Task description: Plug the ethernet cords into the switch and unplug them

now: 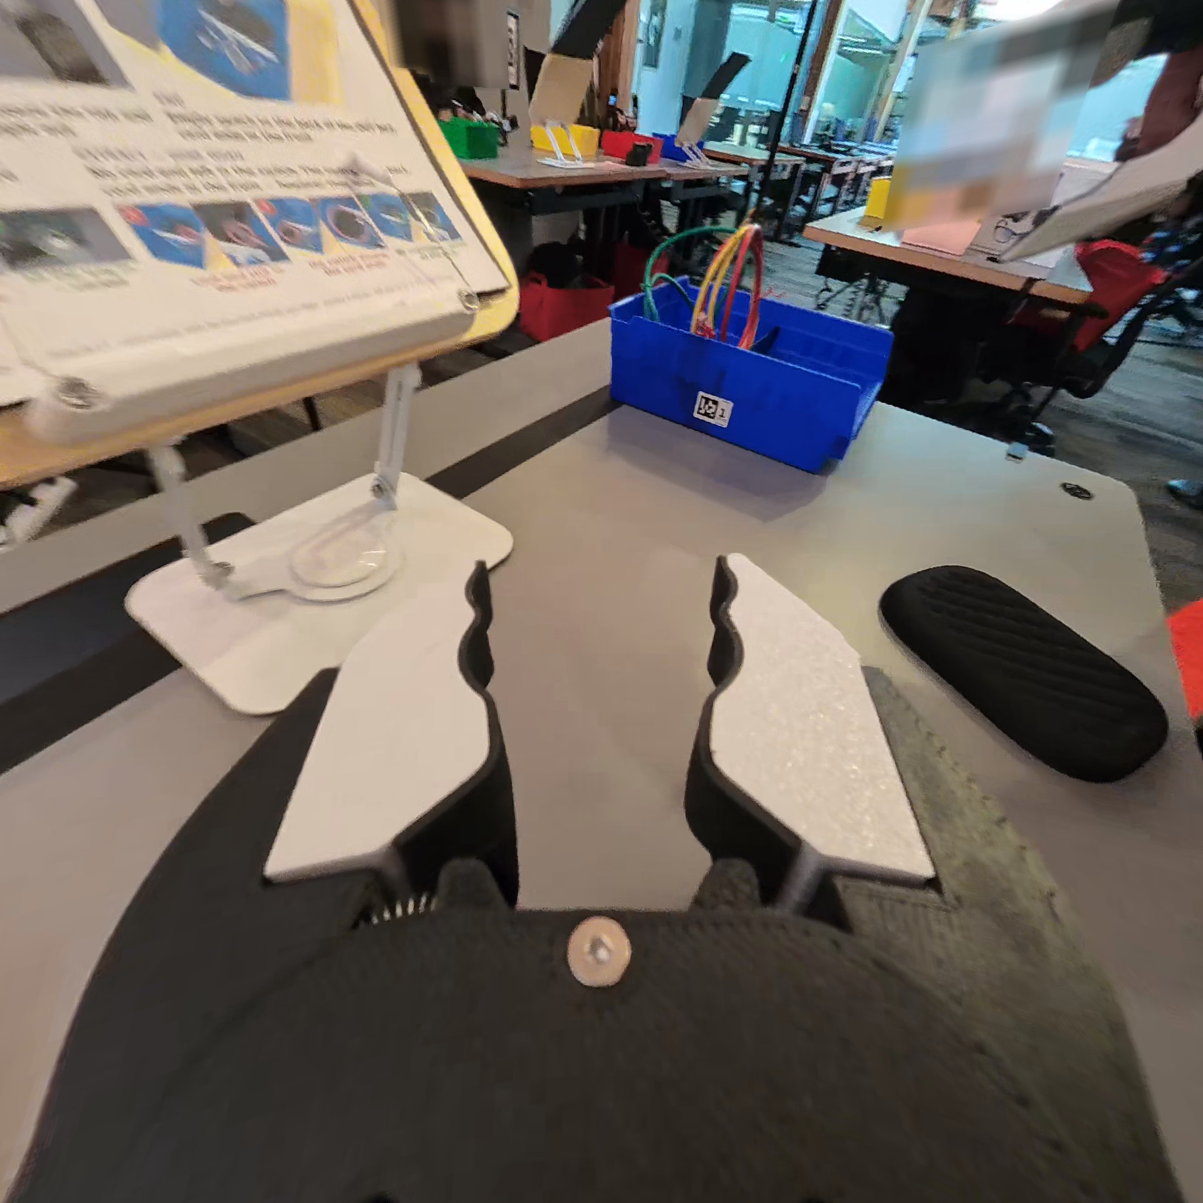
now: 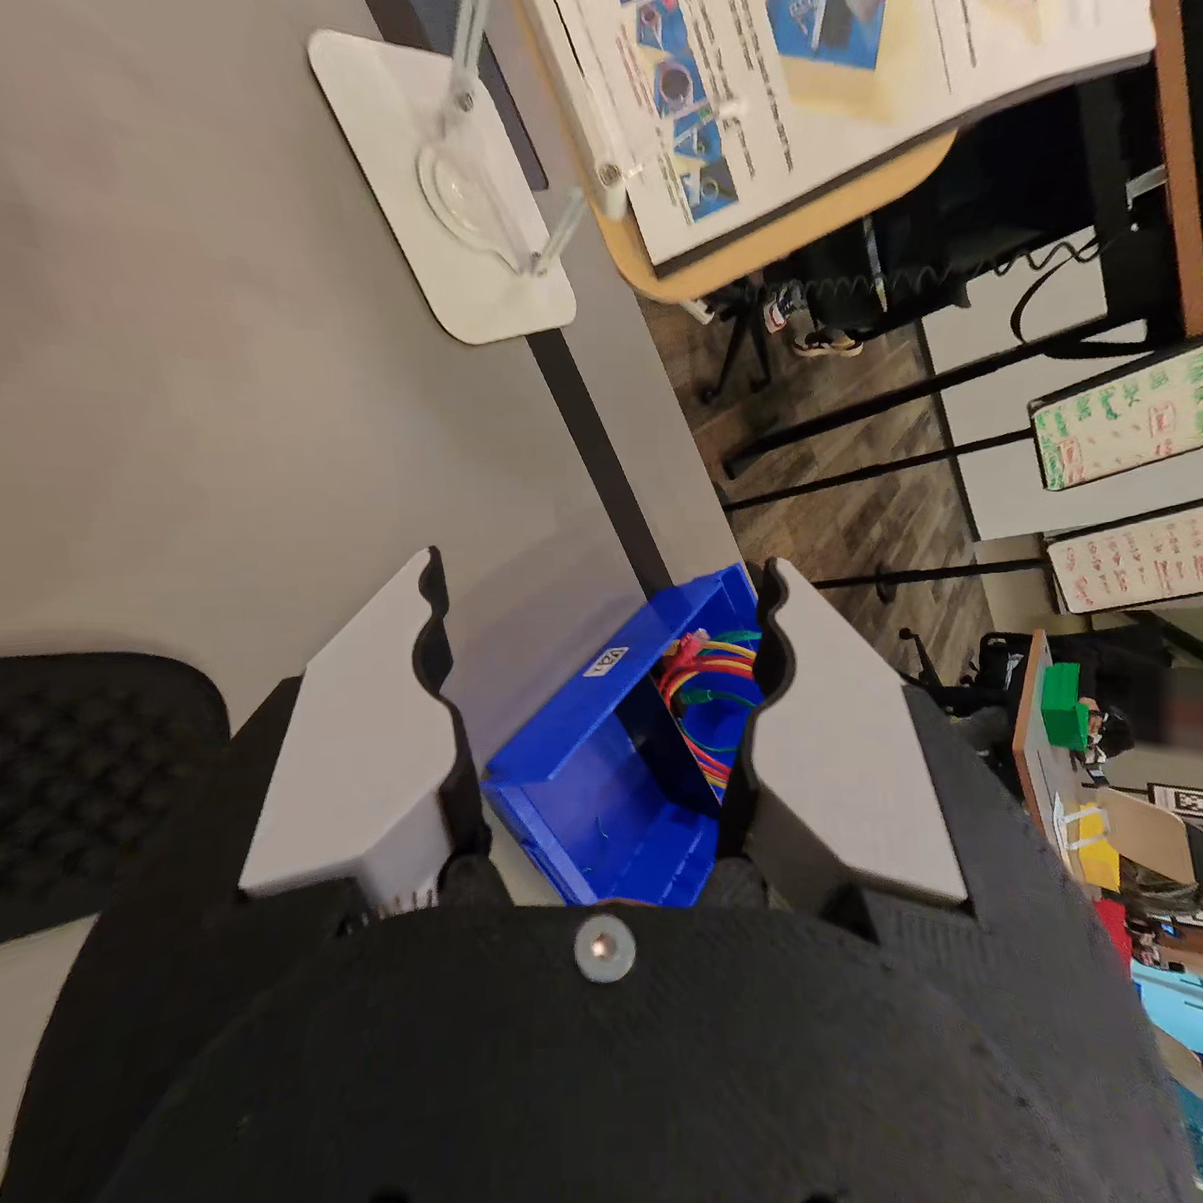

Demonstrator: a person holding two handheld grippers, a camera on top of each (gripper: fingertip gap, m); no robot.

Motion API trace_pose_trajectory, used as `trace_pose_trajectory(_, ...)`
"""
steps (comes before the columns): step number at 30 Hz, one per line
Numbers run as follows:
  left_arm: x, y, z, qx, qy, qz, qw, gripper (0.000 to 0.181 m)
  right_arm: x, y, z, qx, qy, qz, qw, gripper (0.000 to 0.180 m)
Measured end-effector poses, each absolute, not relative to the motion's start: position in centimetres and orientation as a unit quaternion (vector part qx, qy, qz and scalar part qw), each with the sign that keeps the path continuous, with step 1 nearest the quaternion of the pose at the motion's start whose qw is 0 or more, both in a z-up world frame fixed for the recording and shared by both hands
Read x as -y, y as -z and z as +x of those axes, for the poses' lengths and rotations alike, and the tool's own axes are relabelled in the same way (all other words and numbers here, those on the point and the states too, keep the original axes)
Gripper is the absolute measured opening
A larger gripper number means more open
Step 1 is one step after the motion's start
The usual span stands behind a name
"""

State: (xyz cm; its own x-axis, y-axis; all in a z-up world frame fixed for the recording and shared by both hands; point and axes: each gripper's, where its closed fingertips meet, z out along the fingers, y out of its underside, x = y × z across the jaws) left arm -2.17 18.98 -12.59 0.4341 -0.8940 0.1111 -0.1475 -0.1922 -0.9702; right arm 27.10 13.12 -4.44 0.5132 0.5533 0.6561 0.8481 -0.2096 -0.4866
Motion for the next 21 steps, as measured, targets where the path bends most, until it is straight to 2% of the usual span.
trace_pose_trajectory(5, -17.1, 12.3, -7.0, -0.368, 0.336, -0.696, 0.516, 0.066, -10.9, 5.9, 23.0, 0.469, 0.133, -0.75, 0.448, 0.096)
trace_pose_trajectory(12, -14.6, 14.8, -12.3, -0.34, 0.3, -0.729, 0.513, 0.069, -9.0, 8.7, 20.8, 0.426, 0.072, -0.767, 0.475, 0.099)
trace_pose_trajectory(19, -12.1, 18.9, -15.2, -0.333, 0.282, -0.763, 0.476, 0.074, -6.6, 15.2, 20.0, 0.414, 0.022, -0.805, 0.424, 0.103)
trace_pose_trajectory(21, -11.6, 19.9, -15.7, -0.338, 0.274, -0.77, 0.467, 0.074, -6.3, 16.7, 20.0, 0.406, 0.004, -0.814, 0.416, 0.097)
